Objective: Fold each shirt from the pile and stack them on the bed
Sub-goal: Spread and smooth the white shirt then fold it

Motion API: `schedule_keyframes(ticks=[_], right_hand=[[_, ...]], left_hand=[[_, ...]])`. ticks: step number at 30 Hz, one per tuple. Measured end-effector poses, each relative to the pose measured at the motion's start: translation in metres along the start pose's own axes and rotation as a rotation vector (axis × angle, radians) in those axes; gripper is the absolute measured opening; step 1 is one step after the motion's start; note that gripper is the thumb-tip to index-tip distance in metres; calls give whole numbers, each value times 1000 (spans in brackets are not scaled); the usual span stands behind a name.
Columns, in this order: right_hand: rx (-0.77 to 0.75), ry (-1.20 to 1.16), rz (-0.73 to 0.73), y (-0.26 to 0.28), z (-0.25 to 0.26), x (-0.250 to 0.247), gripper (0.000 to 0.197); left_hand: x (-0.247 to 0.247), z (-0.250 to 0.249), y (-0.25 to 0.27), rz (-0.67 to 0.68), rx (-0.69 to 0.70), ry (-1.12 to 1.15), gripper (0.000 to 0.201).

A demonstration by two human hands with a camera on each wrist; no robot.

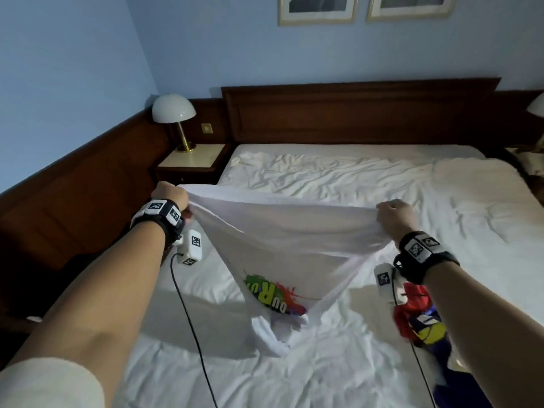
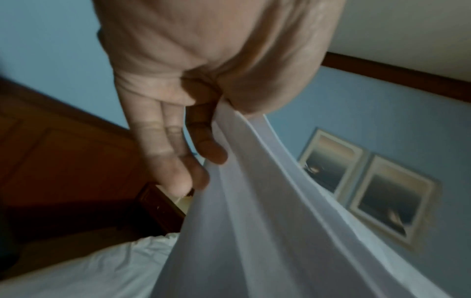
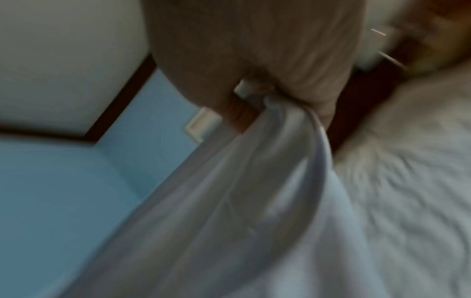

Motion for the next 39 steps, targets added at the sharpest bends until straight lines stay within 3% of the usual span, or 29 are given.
schedule_keyframes(ticks=[2, 4, 7, 11, 14, 17, 20, 22, 24, 30, 35, 39], right_hand=[[-171, 183, 48, -5, 18, -4, 30], [-195, 233, 24, -16, 20, -14, 22], [-51, 202, -82, -45, 12, -32, 17], [302, -260, 41, -64, 17, -14, 26], [394, -547, -63, -87, 33, -3, 30], [411, -560, -166, -117, 37, 8, 26], [414, -534, -164, -151, 37, 23, 12], [436, -518, -88, -171, 37, 40, 20], [422, -566, -39, -190, 42, 58, 31], [238, -652, -236, -238, 78, 67, 36], [64, -653, -346, -264, 110, 45, 27], [-10, -616, -393, -259, 113, 30, 31]], left_hand=[[-16, -12, 6, -15, -88, 94, 21], [-14, -21, 5, 32, -204, 253, 12], [0, -33, -10, 47, -240, 344, 19], [24, -61, -11, 141, -186, 397, 26], [56, -69, -42, 102, -231, 427, 35], [112, -75, -101, 73, -219, 450, 32], [113, -112, -74, 137, -202, 503, 33], [130, -133, -67, 173, -185, 524, 28], [153, -151, -68, 203, -155, 539, 29], [198, -189, -89, 157, 7, 535, 50], [188, -215, -102, 100, 174, 616, 57], [171, -211, -102, 76, 214, 679, 63]])
Point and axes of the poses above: each hand's wrist, its own y-axis away from the middle knuckle, its own x-axis out of the palm, z = x × y, the point moved 8 cm from there along -y, towards the middle knuckle, and after that the axes turned 15 degrees about -z, right-handed, at the moved point
